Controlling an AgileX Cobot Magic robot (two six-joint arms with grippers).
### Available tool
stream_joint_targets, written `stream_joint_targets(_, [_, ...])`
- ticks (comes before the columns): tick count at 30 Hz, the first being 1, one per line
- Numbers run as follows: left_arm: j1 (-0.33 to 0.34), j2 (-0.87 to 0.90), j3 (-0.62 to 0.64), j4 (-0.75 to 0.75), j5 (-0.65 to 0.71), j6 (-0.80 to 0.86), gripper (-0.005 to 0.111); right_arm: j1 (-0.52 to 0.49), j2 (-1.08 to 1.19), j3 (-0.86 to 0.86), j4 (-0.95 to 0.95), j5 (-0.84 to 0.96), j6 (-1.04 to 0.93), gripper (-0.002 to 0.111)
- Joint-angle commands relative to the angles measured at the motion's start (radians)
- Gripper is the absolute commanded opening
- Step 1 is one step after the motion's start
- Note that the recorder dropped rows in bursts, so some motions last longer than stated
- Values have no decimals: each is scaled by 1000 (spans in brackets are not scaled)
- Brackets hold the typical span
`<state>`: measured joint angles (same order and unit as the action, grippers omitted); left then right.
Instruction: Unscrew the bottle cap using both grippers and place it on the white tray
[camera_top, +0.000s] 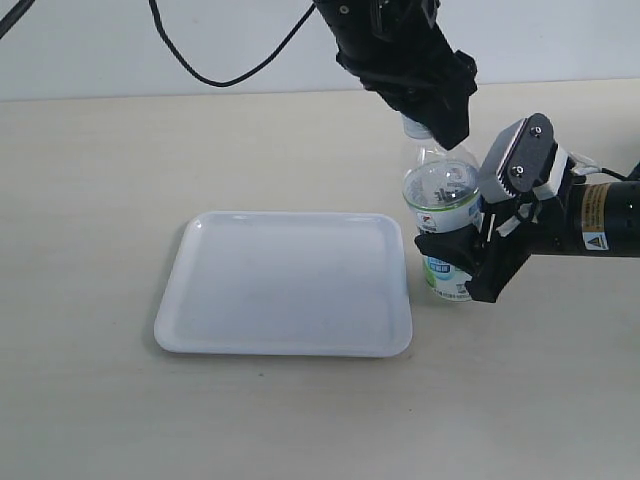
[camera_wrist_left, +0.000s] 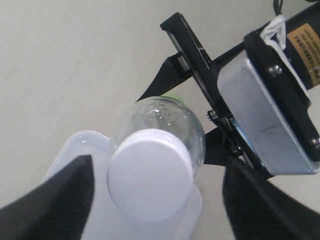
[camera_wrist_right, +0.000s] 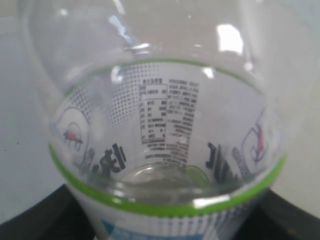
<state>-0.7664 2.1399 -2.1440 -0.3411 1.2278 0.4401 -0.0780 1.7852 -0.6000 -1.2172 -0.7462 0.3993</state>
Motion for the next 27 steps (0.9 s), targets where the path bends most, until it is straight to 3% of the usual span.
stream_joint_targets(1, [-2, -12, 4, -13, -7, 6, 46, -3, 2, -1, -15, 33, -1, 0])
stream_joint_targets(11, [-2, -12, 4, -14, -7, -45, 37, -3, 2, -1, -15, 33, -1, 0])
stream_joint_targets(16, [-2, -12, 4, -14, -7, -136, 0, -3, 2, -1, -15, 33, -1, 0])
stream_joint_targets(22, [-2, -12, 4, -14, -7, -319, 0, -3, 2, -1, -15, 33, -1, 0])
stream_joint_targets(27, [-2, -12, 4, -14, -7, -573, 0, -3, 2, -1, -15, 33, -1, 0])
